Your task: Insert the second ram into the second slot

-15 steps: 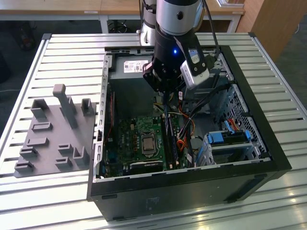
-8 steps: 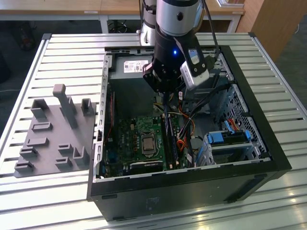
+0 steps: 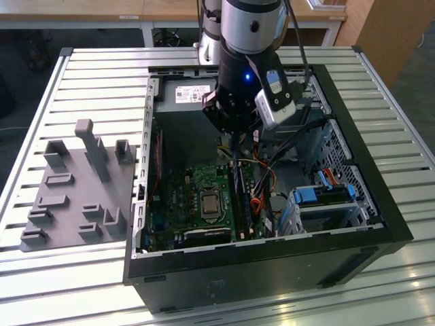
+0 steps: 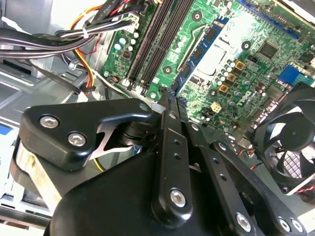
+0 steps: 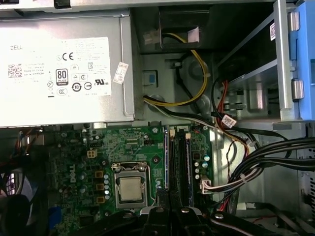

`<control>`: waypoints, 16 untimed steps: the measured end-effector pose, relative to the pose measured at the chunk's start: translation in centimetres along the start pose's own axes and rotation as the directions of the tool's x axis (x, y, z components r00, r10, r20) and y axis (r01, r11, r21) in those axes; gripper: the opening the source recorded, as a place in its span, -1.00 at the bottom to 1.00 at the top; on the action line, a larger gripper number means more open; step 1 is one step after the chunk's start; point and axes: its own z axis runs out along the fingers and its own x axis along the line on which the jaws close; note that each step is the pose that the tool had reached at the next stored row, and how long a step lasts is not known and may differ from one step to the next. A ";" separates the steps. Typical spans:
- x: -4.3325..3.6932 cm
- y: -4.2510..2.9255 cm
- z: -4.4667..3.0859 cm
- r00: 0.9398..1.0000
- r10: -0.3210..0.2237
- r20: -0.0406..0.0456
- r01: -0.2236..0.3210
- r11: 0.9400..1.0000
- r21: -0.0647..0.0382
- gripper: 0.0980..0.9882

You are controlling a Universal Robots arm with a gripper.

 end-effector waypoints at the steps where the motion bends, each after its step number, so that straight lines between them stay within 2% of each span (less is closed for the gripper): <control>1: 0.03 0.00 0.06 1.000 0.000 0.000 0.000 1.000 0.000 -0.95; 6: 0.07 -0.04 0.33 1.000 0.000 0.000 0.000 1.000 0.001 -0.95; 10: 0.08 -0.04 0.47 1.000 0.000 0.001 0.000 1.000 0.014 -0.95; 16: 0.09 -0.06 0.57 1.000 0.000 0.002 0.000 1.000 0.012 -0.95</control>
